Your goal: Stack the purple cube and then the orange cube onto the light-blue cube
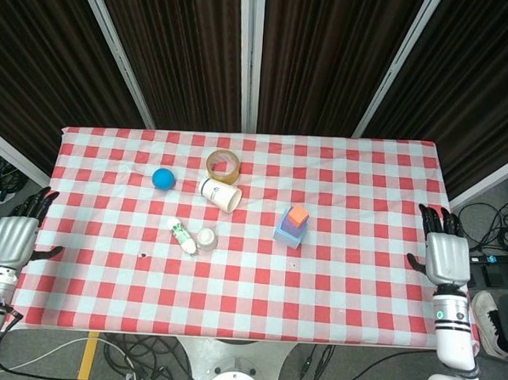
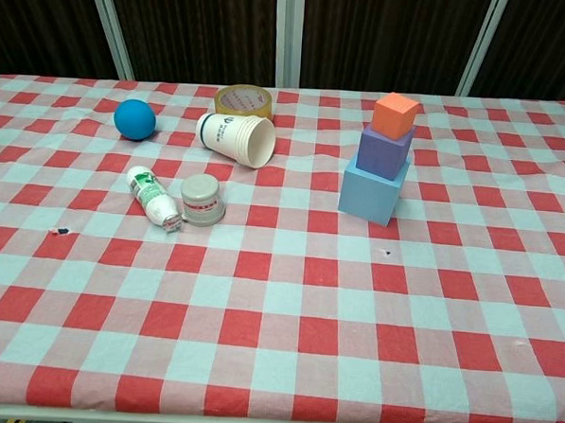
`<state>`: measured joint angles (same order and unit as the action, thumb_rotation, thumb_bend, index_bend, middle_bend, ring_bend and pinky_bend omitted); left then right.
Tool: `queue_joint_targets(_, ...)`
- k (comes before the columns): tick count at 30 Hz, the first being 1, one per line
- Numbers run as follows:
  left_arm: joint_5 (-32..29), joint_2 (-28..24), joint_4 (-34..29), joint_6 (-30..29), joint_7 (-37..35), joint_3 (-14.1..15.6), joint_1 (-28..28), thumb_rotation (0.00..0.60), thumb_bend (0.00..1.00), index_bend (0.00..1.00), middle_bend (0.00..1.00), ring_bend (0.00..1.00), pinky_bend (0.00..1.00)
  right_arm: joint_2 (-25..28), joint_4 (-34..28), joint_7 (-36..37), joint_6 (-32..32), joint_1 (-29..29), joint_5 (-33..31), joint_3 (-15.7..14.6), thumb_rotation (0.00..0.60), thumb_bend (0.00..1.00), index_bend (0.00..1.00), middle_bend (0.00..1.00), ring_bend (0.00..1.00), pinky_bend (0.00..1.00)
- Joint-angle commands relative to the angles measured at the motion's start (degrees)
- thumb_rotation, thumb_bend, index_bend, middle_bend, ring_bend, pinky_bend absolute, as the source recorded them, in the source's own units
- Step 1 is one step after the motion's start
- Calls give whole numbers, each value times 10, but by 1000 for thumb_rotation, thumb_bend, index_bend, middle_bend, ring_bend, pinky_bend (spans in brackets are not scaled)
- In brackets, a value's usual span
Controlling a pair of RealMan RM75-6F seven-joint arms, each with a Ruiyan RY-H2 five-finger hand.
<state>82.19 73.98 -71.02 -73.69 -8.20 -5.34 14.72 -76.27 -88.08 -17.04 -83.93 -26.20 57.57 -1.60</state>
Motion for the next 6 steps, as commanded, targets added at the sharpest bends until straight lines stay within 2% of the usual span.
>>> queue_joint_targets(1, 36, -8, 8, -13, -29, 16, 6, 600, 106, 134, 149, 127, 250, -14, 4, -6, -2, 16, 24, 2, 600, 124, 0, 100, 0, 73)
queue_joint_targets(6, 36, -7, 9, -20, -28, 15, 6, 600, 106, 134, 150, 127, 251, -15, 3, -12, 11, 22, 47, 9, 600, 124, 0, 98, 0, 73)
